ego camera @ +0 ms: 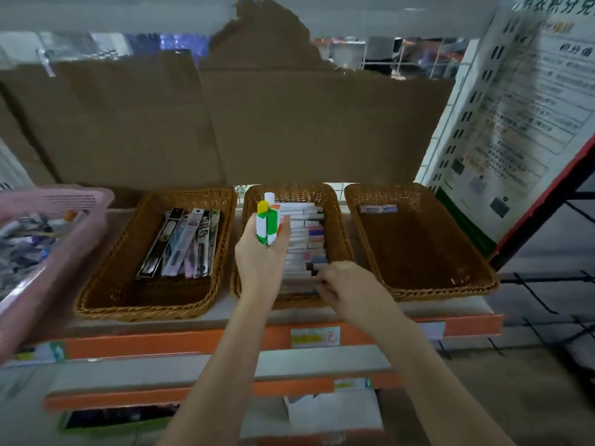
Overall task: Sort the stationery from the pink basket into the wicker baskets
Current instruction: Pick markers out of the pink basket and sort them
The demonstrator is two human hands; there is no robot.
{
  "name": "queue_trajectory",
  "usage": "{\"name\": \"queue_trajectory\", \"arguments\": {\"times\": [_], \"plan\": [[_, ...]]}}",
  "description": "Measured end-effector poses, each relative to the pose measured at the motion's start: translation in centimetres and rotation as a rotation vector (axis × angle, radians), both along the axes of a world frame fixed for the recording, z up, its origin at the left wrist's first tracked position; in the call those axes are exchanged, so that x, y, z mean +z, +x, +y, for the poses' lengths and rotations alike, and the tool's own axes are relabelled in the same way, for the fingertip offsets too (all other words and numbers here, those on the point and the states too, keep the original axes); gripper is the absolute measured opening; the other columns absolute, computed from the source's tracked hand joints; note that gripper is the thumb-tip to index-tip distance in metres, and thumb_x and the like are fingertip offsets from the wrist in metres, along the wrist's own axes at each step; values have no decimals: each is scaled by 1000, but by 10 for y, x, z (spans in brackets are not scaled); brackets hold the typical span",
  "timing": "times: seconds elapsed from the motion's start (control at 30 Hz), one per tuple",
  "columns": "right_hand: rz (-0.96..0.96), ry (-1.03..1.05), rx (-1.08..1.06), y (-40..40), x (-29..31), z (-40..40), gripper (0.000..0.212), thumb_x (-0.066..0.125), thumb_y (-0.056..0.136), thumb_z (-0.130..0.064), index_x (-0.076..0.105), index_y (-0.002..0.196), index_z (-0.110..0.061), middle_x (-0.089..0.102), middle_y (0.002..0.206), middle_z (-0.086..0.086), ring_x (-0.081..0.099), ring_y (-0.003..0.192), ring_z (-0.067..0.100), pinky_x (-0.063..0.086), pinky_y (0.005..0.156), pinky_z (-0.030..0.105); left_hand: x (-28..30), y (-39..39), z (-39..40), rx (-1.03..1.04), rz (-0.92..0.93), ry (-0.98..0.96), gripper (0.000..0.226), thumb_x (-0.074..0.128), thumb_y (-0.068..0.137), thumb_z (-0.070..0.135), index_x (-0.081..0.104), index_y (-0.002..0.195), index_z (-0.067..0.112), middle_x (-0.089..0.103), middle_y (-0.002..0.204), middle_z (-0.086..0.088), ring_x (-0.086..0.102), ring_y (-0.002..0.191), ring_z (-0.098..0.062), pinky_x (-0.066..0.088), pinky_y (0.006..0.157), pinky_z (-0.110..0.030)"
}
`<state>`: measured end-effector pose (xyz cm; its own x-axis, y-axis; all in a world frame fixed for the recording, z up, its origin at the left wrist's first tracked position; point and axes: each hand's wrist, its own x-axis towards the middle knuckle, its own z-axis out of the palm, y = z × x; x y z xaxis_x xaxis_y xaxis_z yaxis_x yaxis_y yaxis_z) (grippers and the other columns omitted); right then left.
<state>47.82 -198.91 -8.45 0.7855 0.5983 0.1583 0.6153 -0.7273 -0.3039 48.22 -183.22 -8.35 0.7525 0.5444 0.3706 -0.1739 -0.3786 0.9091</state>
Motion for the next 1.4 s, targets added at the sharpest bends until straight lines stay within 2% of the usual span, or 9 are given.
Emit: {"name": "queue_trajectory", "arguments": {"times": [0.17,0.27,0.4,0.57,0.67,0.87,1.1,1.2,1.4], "plan": [[-202,105,14,-12,-21,6,27,51,94,-17,67,76,-4,63,71,9,60,72,24,46,63,31,2,8,11,-42,94,215,17,58,90,43,50,81,31,56,65,9,56,62,-3,40,52,-16],[-383,218,-14,-15,-29,8,28,54,88,-13,63,62,-9,58,57,4,57,56,21,43,54,25,4,28,21,-103,260,608,26,55,91,45,51,102,22,50,61,11,48,50,-5,29,40,-20],[-516,241,-56,-14,-36,10,34,44,90,-18,59,60,-13,52,56,0,51,54,17,35,52,25,6,64,25,-263,404,1079,38,51,92,50,49,110,17,45,64,10,37,50,-4,23,40,-26],[-583,293,-87,-13,-43,12,33,45,90,-19,58,61,-13,52,57,0,50,55,16,37,54,25,5,104,30,-398,468,1341,48,52,92,50,49,121,12,40,68,9,43,66,-15,22,44,-26],[-608,314,-98,-12,-46,12,31,47,90,-17,56,60,-13,49,57,0,47,57,16,29,59,22,0,120,36,-434,539,1383,56,51,91,53,44,130,14,61,99,-4,56,86,-22,34,53,-29],[-643,326,-92,-8,-52,13,34,44,94,-19,57,63,-13,50,60,-1,43,61,13,28,60,22,-15,132,40,-569,530,1304,76,49,83,68,39,136,15,46,132,-8,47,113,-24,36,72,-30],[-663,360,-89,-6,-55,15,43,35,99,-22,56,63,-12,49,61,0,39,63,13,26,60,22,-14,132,43,-649,613,1194,75,42,78,77,39,128,21,42,133,-4,41,115,-18,36,79,-32],[-665,363,-94,-6,-56,15,43,35,99,-22,56,62,-12,50,61,0,41,61,13,27,60,22,-7,129,48,-696,643,1106,56,44,88,64,40,125,23,44,132,-3,43,107,-15,38,79,-32],[-672,351,-101,-6,-58,16,36,43,94,-18,57,62,-12,50,61,1,44,60,14,29,58,24,0,116,55,-590,477,1242,30,47,97,38,51,120,19,52,118,-3,46,92,-13,35,67,-26]]}}
